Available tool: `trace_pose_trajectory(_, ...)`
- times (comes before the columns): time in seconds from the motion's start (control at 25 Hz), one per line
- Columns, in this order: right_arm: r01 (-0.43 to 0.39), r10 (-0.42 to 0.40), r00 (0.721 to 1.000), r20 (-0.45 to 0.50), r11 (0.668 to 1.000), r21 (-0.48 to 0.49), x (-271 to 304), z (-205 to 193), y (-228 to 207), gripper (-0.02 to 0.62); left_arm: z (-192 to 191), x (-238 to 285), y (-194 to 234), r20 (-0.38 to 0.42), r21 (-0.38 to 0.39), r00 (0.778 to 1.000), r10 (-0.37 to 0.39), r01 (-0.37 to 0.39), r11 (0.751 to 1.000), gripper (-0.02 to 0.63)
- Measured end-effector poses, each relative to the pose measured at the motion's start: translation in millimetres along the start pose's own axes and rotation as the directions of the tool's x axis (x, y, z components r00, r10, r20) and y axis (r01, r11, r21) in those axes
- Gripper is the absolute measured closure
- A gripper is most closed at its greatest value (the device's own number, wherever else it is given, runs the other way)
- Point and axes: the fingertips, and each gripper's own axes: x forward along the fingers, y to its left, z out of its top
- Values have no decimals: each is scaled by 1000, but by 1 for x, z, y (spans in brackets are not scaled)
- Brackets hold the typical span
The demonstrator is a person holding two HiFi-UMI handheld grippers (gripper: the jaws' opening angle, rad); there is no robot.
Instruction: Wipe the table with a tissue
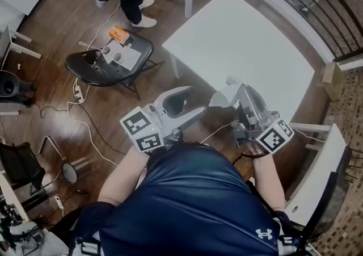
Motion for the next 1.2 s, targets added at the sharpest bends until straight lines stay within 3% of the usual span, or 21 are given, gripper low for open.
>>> trace_pose_trajectory(0.2, 127, -132, 990, -47, 988, -87, 59, -11, -27, 580, 17, -23, 72, -30, 69, 994, 103, -100, 993, 383)
trace_pose_trajectory(0.48, 203, -224, 968, -114, 964, -171, 122, -19, -62, 580, 33, -40, 135, -62, 60, 982, 176, -172, 983, 432)
trace_pose_trajectory(0.64, 205, -240, 957, -161, 957, -207, 152, -22, -86, 580, 32, -39, 165, -74, 49, 969, 234, -231, 972, 471)
trace_pose_trajectory(0.8, 200, -247, 947, -208, 955, -220, 178, -38, -139, 580, 16, -20, 202, -82, 63, 955, 284, -279, 958, 521)
trace_pose_trajectory(1.2, 143, -266, 884, -384, 937, -319, 228, -57, -229, 580, 31, 32, 260, -122, 84, 884, 452, -444, 892, 538)
